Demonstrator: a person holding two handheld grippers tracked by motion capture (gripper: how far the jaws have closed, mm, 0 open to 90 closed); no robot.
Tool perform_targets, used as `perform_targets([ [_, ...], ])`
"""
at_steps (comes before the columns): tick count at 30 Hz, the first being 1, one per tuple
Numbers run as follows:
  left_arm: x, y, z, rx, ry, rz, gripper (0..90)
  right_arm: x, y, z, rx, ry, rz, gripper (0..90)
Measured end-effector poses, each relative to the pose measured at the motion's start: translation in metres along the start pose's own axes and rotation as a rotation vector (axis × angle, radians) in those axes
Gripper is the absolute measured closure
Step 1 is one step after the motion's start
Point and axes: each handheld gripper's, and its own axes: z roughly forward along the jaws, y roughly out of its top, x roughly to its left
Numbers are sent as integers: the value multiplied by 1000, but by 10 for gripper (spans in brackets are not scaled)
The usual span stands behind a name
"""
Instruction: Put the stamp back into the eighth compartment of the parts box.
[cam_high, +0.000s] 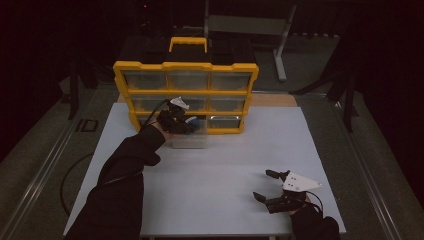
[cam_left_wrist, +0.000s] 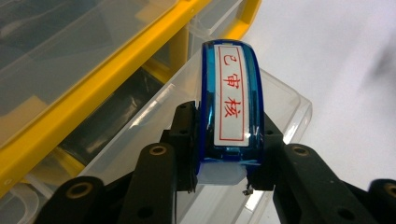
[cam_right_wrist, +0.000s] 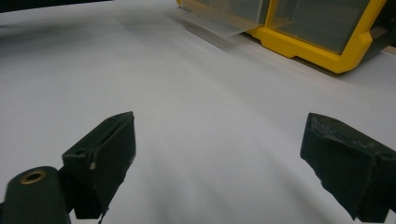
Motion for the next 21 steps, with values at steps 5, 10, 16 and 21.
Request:
perform_targets([
  [5, 1, 1, -10, -27, 7, -20, 472, 0, 0, 0, 0, 0, -1, 105],
  [10, -2, -1, -19, -45, -3, -9, 336, 0, 0, 0, 1, -1, -2, 105],
  [16, 1, -6, -25, -49, -42, -27, 189, 0, 0, 0, 1, -1, -2, 105],
  [21, 2, -11, -34, -97, -85, -10, 65, 0, 0, 0, 0, -1, 0, 105],
])
